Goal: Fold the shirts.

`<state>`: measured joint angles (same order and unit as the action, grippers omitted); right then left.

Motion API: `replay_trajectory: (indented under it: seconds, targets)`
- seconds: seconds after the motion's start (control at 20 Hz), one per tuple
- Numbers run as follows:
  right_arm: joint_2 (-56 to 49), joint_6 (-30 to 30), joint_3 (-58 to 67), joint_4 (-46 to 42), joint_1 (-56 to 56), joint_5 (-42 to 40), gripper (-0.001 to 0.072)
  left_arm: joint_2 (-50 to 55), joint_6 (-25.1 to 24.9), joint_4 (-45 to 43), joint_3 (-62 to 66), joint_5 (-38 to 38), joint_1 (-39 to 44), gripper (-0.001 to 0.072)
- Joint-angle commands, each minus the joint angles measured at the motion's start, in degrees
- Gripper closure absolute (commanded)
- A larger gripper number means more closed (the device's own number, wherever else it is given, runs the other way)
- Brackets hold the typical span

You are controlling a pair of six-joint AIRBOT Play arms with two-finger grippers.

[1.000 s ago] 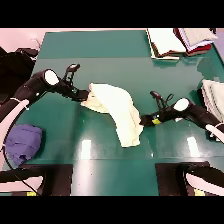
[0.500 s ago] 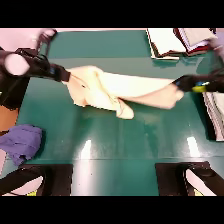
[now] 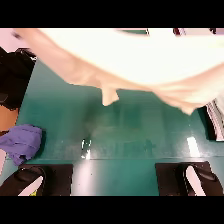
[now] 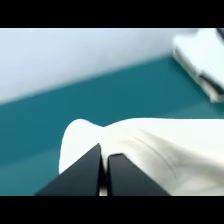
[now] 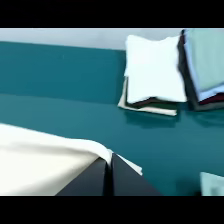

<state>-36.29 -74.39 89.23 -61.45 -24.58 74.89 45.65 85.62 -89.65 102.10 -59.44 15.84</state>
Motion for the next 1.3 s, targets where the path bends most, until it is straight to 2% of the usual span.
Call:
replay_trajectory:
  seconds: [0.0,0.15,0.35,0.5,0.6,0.8,0.85,0.9,0.95,1.1,1.25]
  targets:
    - [-1.4,-0.1,6.7,0.0,-4.3,6.5,0.0696,-3.0,-0.2,0.1,8.0,-1.2,0.0,0.0684]
    - [-4.4,-2.8,3.2,0.4,-4.3,9.5,0.0697,-0.5,-0.6,-0.1,4.5,-5.0,0.0,0.0684]
    - [-9.7,-4.1,-9.2,0.4,-4.3,10.7,0.0697,10.1,-1.7,0.0,-7.8,-7.1,0.0,0.0684]
    - [-16.8,-4.0,-14.9,-1.0,-1.6,8.2,0.0697,20.9,-1.6,0.0,-16.1,-1.5,0.0,0.0683]
    - [-22.3,-4.1,-16.9,-3.8,2.7,3.1,0.0697,28.5,-1.6,0.0,-17.6,2.1,0.0,0.0683]
    - [-34.0,-5.1,-12.4,-6.6,9.4,-4.3,0.0689,37.6,-0.4,-0.4,-17.5,5.6,-0.1,0.068]
    - [-36.4,-5.3,-10.0,-6.4,10.0,-4.4,0.0535,37.8,0.0,-0.1,-17.5,5.7,-0.6,0.0547]
    - [-38.4,-6.2,-7.6,-5.6,10.3,-3.9,0.0353,37.6,1.2,0.2,-17.2,5.0,-1.7,0.031]
    - [-39.8,-7.2,-5.1,-5.5,10.3,-2.3,0.0343,37.5,2.0,0.2,-16.0,2.0,-3.6,0.0278]
    - [-38.9,-6.3,-4.1,-5.5,10.3,1.9,0.0344,36.5,2.4,6.3,-14.1,-8.3,-11.3,0.0277]
    - [-32.1,-4.9,-12.2,-5.5,10.3,1.5,0.0344,32.9,-0.5,20.6,-23.1,-8.1,-18.6,0.0277]
